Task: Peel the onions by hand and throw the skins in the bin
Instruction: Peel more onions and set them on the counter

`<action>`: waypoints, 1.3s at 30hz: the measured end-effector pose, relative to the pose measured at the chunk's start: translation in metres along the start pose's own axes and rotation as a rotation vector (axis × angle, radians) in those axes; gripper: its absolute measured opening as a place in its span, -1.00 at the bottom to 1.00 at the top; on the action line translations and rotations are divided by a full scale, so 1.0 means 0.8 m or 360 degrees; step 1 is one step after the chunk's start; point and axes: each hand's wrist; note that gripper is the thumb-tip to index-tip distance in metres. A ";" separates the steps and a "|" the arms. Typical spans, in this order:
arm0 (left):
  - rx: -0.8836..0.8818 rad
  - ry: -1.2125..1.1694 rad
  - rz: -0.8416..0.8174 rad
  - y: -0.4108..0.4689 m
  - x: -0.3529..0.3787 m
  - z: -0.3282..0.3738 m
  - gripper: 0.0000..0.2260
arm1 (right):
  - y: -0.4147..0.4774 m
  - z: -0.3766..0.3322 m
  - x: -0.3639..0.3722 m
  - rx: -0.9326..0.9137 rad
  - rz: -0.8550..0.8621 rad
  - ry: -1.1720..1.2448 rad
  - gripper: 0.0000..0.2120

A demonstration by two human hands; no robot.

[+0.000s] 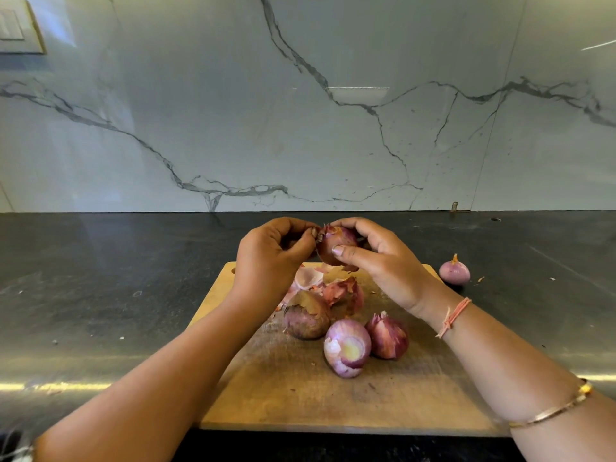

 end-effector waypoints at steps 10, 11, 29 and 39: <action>-0.0015 -0.0015 -0.0081 -0.002 0.001 -0.002 -0.90 | -0.001 0.002 0.001 -0.0025 0.0021 0.0053 -0.73; 0.0010 0.0010 -0.0055 -0.002 0.001 -0.002 -0.88 | -0.001 0.001 0.001 -0.0029 0.0017 0.0046 -0.72; -0.0088 0.0036 0.0158 0.006 -0.004 -0.008 -0.85 | 0.001 -0.001 0.001 0.0025 -0.0007 0.0306 -0.72; 0.0050 0.0095 -0.0153 -0.007 0.000 0.005 -0.74 | -0.003 -0.006 0.002 -0.0025 0.0013 0.0265 -0.75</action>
Point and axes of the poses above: each hand's wrist, its own y-axis towards the middle knuckle, its own x-axis out of the palm, z = x × y, and after that the axes turned 6 degrees about -x, right-handed
